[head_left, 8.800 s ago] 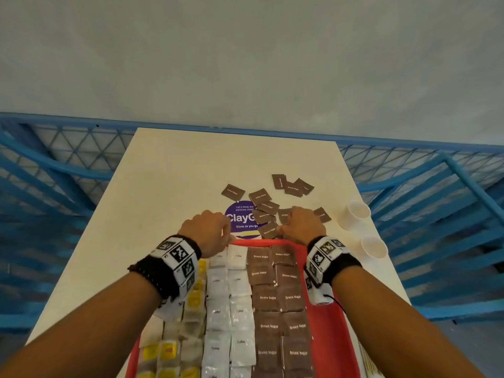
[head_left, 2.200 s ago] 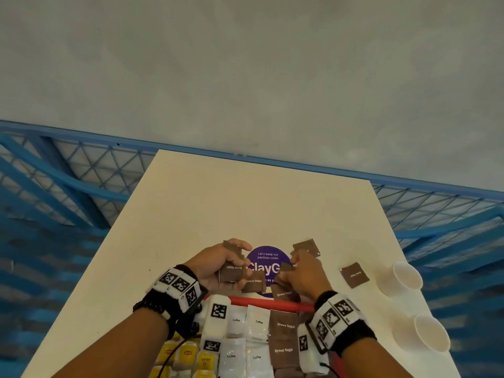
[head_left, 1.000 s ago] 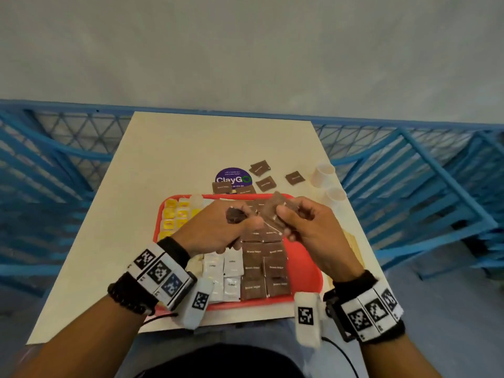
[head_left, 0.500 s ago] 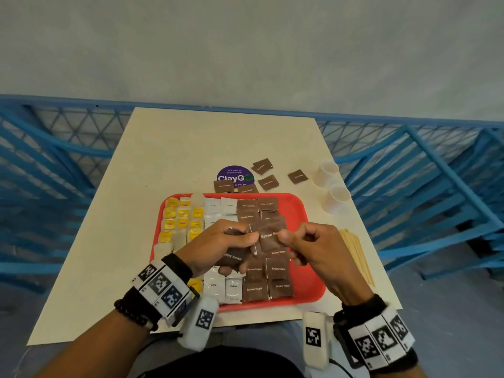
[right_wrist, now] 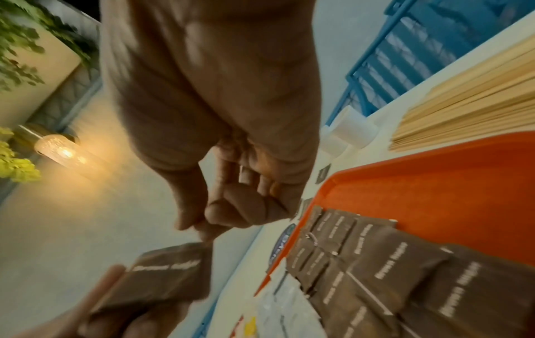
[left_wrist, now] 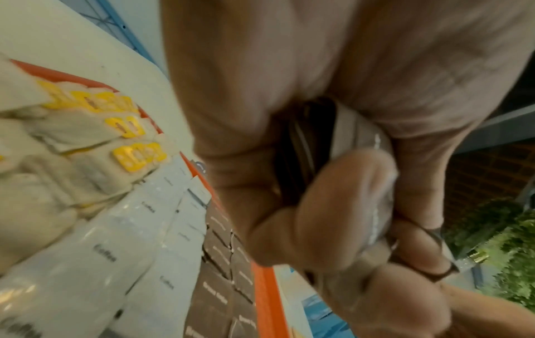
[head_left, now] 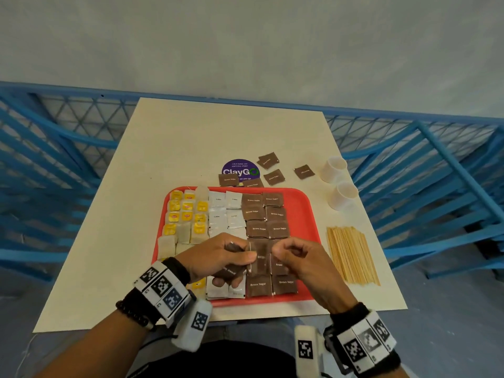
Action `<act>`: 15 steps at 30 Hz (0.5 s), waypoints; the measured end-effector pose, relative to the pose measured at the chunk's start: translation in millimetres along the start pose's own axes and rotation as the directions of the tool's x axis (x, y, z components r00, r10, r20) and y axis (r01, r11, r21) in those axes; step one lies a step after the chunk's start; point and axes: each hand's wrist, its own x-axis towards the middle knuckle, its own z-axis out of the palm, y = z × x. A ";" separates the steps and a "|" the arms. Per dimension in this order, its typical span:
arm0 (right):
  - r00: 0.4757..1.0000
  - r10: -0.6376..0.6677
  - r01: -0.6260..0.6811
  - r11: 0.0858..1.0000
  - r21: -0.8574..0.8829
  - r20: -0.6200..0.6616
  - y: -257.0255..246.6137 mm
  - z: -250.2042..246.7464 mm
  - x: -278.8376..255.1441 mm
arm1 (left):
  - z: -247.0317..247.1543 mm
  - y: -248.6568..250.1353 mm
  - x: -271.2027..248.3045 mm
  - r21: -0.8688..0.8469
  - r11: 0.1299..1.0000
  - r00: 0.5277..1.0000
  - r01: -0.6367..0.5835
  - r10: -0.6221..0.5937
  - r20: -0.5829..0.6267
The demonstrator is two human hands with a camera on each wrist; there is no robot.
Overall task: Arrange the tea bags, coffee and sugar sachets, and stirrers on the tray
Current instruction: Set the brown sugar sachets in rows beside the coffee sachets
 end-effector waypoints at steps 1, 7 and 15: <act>0.999 0.048 -0.048 0.999 -0.004 0.019 3.4 -1.3 0.8 | 0.3 -3.2 -0.5 -0.011 1.000 1.000 0.015 -0.015 0.015; 0.975 0.146 -0.157 0.986 0.053 0.170 17.6 -1.3 3.8 | 0.4 -8.5 3.3 0.016 0.999 0.999 0.045 -0.045 0.006; 0.978 0.205 -0.202 0.875 -0.440 -0.041 52.4 -2.6 16.2 | -2.9 -58.5 -8.0 0.320 0.927 0.966 0.195 -0.125 -0.225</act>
